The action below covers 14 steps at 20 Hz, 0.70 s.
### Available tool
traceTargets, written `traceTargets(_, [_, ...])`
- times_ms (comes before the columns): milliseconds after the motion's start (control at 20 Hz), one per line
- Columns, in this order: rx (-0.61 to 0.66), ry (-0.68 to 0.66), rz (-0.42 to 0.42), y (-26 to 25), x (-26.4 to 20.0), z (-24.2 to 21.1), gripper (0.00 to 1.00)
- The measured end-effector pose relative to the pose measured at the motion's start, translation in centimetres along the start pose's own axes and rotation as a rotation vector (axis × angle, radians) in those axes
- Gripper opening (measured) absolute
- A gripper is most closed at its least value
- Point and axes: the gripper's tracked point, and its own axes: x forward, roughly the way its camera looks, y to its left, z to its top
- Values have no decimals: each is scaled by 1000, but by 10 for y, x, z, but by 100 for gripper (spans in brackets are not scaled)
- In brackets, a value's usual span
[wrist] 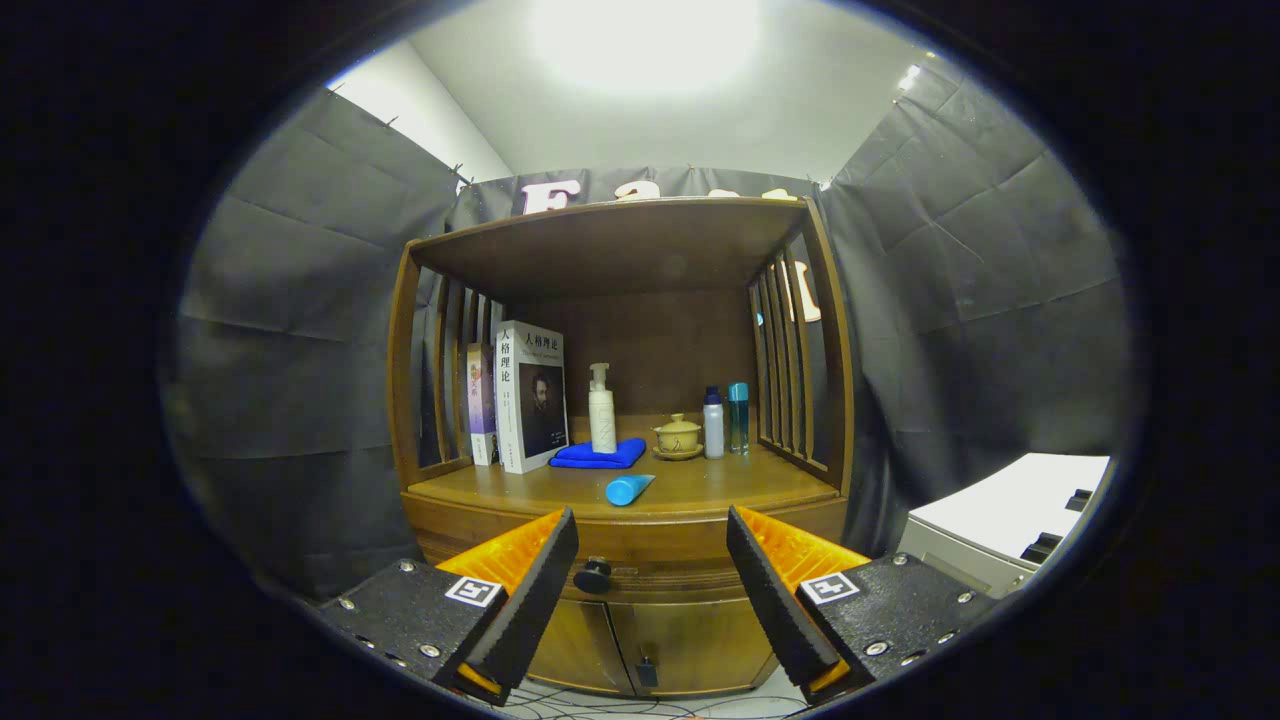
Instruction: Pull open the drawer, take out the items inside it, and place them on the countertop above the cabinet.
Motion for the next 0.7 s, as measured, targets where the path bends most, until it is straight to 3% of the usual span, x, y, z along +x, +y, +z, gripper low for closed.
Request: traceTargets(700, [14,54,-1,-6,-26,-28,93])
